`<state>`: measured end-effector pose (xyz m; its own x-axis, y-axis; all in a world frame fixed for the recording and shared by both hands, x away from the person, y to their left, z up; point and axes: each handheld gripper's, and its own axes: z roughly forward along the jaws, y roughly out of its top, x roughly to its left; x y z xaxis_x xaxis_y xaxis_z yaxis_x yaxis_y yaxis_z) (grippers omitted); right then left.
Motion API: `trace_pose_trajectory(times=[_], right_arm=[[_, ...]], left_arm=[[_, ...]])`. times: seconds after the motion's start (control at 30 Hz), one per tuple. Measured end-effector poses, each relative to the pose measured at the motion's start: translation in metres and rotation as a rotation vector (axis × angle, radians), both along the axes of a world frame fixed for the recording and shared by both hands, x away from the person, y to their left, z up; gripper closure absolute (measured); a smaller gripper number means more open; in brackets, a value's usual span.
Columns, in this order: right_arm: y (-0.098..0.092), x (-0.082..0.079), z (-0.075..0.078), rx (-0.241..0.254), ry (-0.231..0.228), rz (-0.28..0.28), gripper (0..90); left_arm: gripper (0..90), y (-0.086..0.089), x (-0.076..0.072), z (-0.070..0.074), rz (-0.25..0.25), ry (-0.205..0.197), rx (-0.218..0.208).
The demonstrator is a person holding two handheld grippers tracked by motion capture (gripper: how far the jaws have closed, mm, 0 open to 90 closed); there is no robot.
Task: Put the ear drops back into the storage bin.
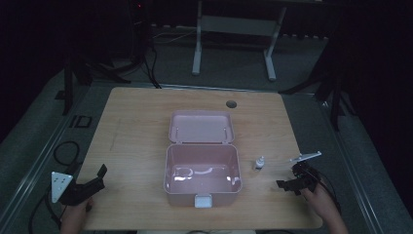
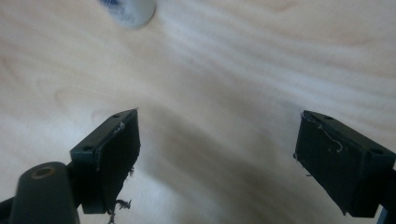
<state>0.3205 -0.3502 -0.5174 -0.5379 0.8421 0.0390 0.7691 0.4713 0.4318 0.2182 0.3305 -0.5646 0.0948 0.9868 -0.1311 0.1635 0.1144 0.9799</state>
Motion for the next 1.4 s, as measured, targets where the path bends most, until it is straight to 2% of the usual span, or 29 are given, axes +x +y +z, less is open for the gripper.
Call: trace_pose_trajectory(times=[0.1, 0.2, 0.33, 0.5, 0.7, 0.9, 1.0, 1.2, 1.4], right_arm=[[0.003, 0.002, 0.002, -0.040, 0.077, 0.021, 13.1], [0.005, 0.003, 0.004, -0.083, 0.131, 0.052, 13.1], [0.008, 0.004, 0.006, -0.144, 0.180, 0.087, 13.1], [0.009, 0.006, 0.011, -0.184, 0.247, 0.121, 13.1], [0.014, 0.008, 0.013, -0.258, 0.324, 0.210, 13.9], [0.023, 0.008, 0.012, -0.322, 0.420, 0.366, 13.9], [0.027, 0.011, 0.012, -0.345, 0.437, 0.390, 13.9], [0.035, 0.018, 0.016, -0.371, 0.409, 0.456, 13.9], [0.041, 0.029, 0.016, -0.403, 0.425, 0.453, 13.9]], left_arm=[[0.4, 0.000, 0.000, 0.000, 0.000, 0.000, 0.000], [0.5, 0.000, 0.000, 0.000, 0.000, 0.000, 0.000], [0.5, 0.000, 0.000, 0.000, -0.001, -0.001, 0.000], [0.4, -0.001, 0.000, 0.000, -0.003, -0.002, 0.005], [0.4, 0.000, 0.000, 0.000, -0.004, -0.001, 0.001], [0.4, -0.001, 0.000, 0.000, -0.004, -0.001, 0.002], [0.4, 0.000, 0.000, 0.000, -0.005, -0.001, 0.002], [0.4, -0.001, 0.000, 0.000, -0.006, -0.001, 0.002], [0.5, -0.001, 0.000, 0.000, -0.007, -0.002, 0.003]])
